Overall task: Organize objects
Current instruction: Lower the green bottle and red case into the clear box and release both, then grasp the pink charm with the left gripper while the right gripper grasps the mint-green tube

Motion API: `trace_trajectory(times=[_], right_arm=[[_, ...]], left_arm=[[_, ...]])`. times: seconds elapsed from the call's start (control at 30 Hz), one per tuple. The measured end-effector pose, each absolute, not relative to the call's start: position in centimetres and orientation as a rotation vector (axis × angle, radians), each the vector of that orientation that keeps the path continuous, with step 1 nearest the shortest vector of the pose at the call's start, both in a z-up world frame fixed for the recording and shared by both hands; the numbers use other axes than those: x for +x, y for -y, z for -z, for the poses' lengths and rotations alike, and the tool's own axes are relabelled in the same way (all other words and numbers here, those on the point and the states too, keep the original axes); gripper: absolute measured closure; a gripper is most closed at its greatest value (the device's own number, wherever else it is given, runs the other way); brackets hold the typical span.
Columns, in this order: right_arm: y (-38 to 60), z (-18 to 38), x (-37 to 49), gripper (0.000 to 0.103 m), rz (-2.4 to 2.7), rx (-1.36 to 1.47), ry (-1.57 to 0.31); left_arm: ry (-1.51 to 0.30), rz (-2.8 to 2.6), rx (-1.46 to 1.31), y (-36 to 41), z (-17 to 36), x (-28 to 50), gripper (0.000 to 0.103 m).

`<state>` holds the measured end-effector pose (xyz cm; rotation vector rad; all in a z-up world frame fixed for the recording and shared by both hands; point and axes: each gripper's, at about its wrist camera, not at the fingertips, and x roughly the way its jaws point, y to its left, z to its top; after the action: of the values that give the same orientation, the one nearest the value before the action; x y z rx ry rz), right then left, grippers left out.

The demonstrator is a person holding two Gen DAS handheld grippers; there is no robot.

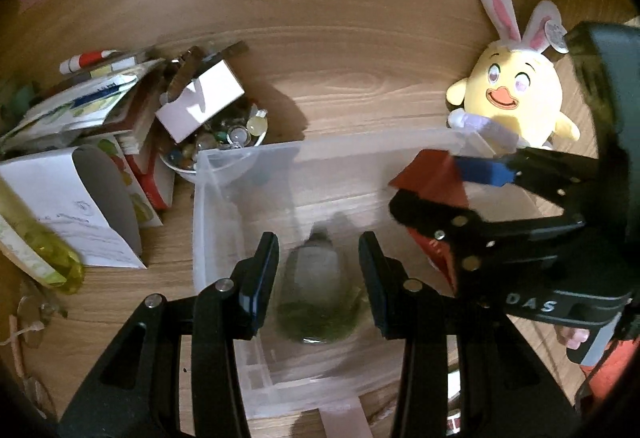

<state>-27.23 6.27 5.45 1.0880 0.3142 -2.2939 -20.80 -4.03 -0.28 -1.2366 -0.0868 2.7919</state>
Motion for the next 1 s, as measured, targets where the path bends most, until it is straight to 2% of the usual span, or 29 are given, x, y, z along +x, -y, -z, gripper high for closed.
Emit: trace_trajectory(times=[0.13,0.2,0.4,0.47,0.5,0.63,0.83,1.0], right_arm=[[-6.4,-5.1,-27.5,0.048,2.266,1.135,-0.284],[-6.3,-5.1,-27.4,0.045,2.267,1.142,-0.295],[-7.4,-6.9,-25.5,0.036,2.327,1.067,-0.326],[-8.2,-7.8,-24.5,0.030,2.360,1.032,-0.332],[-8.5,-8.1,-24.0,0.025,2.372,1.017,-0.332],[-10.4,-9.8,-21.4,0.022,2.425,0.942,-0.324],[-13.2,-10.7,-16.8,0.012,2.472,0.874,-0.292],[-14.7,-9.5,-13.6,0.006,2.496,0.885,-0.263]], left_arm=[[0.077,-2.799,-1.227,4.1,0.0,-20.5,0.060],[0.071,-2.806,-1.217,4.1,-0.2,-20.4,0.056],[0.047,-2.852,-1.130,4.1,-2.2,-18.6,0.035],[0.036,-2.874,-1.091,4.2,-3.1,-17.7,0.024],[0.024,-2.888,-1.065,4.2,-3.6,-17.1,0.022],[-0.005,-2.930,-0.982,4.4,-5.2,-14.4,0.005],[-0.038,-2.953,-0.960,5.0,-5.4,-10.4,0.003],[-0.051,-2.956,-1.026,6.0,-3.4,-7.3,0.003]])
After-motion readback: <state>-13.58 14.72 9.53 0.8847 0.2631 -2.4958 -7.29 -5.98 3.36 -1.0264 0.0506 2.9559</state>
